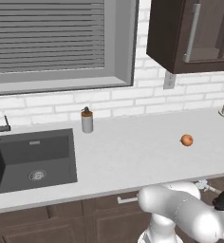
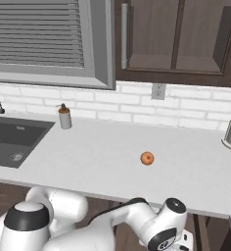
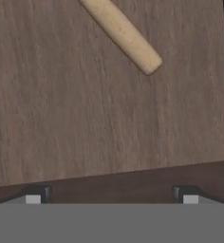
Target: Pick the pizza cutter from the drawer and place it on the counter.
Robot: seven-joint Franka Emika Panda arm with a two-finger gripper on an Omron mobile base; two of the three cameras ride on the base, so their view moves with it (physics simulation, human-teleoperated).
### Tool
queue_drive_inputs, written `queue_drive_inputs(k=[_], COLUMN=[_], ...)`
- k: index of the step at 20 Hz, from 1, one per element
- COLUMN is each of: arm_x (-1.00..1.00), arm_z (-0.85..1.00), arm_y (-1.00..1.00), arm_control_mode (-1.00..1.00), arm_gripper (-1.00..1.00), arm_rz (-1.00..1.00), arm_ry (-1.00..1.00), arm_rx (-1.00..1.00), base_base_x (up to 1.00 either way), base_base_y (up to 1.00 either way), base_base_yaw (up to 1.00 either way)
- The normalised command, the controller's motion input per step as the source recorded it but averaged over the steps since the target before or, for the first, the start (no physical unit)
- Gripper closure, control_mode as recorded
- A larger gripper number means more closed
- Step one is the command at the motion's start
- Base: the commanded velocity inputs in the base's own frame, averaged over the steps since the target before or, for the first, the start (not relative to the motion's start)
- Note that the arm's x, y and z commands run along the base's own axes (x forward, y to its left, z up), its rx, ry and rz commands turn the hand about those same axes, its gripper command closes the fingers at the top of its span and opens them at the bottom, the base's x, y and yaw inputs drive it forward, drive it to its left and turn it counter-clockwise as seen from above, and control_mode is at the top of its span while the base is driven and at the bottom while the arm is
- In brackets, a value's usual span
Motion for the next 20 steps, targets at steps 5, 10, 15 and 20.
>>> queue_drive_inputs(k=[5,10,15,20], arm_x=[-0.32,-0.46,-0.83,-0.95], arm_z=[-0.15,-0.12,-0.14,-0.16], arm_y=[-0.06,-0.13,-0.45,-0.59], arm_control_mode=[-1.0,-1.0,-1.0,-1.0], arm_gripper=[-1.0,-1.0,-1.0,-1.0], arm_rz=[0.01,0.0,0.0,0.0], arm_ry=[0.0,0.01,0.03,0.03], arm_rx=[0.0,0.0,0.0,0.0], base_base_x=[0.0,0.0,0.0,0.0], base_base_y=[0.0,0.0,0.0,0.0], base_base_yaw=[0.0,0.0,0.0,0.0])
